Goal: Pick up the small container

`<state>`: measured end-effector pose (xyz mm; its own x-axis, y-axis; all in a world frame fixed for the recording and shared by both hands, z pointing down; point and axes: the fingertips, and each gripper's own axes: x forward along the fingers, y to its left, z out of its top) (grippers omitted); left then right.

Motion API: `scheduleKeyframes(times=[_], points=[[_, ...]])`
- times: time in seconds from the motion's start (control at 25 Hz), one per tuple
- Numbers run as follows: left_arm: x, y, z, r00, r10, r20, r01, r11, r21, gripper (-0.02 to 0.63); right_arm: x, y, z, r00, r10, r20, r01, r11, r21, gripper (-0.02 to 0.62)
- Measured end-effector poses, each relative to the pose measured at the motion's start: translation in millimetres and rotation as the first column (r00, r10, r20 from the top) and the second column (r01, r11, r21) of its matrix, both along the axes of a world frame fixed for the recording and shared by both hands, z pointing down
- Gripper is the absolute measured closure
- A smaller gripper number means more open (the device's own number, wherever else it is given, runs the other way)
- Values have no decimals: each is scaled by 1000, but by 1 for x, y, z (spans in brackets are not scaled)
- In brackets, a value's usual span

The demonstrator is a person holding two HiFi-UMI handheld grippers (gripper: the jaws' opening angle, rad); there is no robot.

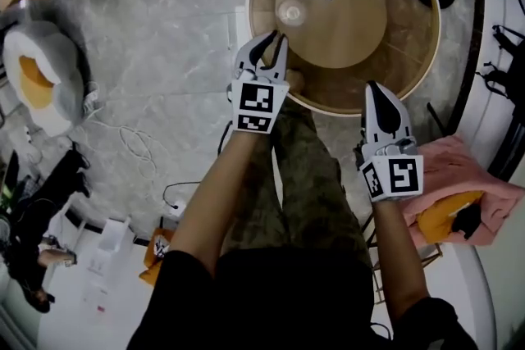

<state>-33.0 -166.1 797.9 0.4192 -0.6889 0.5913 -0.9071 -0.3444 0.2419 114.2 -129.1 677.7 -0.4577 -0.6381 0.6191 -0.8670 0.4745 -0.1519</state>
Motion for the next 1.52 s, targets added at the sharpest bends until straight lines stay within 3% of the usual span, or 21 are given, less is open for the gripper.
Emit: scheduleKeyframes(times=[0.12, 0.28, 0.48, 0.68, 0.88, 1.04, 1.24, 1.52], points=[[11, -7, 19, 1000, 15, 1, -15, 1000, -18, 380, 7, -6, 20, 1000, 13, -12, -13, 1000, -15, 574], [20, -17, 41, 999, 34, 26, -33, 999, -38, 304, 4, -13, 37, 1000, -3, -11, 3, 1000, -26, 574], [30, -29, 64, 996, 70, 46, -68, 997, -46, 264, 11, -15, 53, 998, 20, -52, -23, 998, -55, 574], [35, -40, 78, 986, 108, 127, -107, 994, -10, 247, 11, -9, 60, 998, -5, -60, 1, 997, -80, 574], [34, -55, 92, 990, 73, 123, -72, 997, -10, 247, 6, -5, 67, 998, -30, -51, 25, 995, -99, 574], [42, -62, 101, 978, 126, 165, -128, 992, 2, 247, 6, -1, 73, 998, -23, -52, 17, 993, -115, 574], [41, -69, 104, 979, 119, 164, -123, 992, 19, 249, 9, 1, 77, 998, -22, -55, 15, 992, -122, 574], [44, -71, 105, 971, 180, 159, -187, 982, 34, 250, 13, -1, 80, 998, -9, -66, 1, 993, -121, 574]])
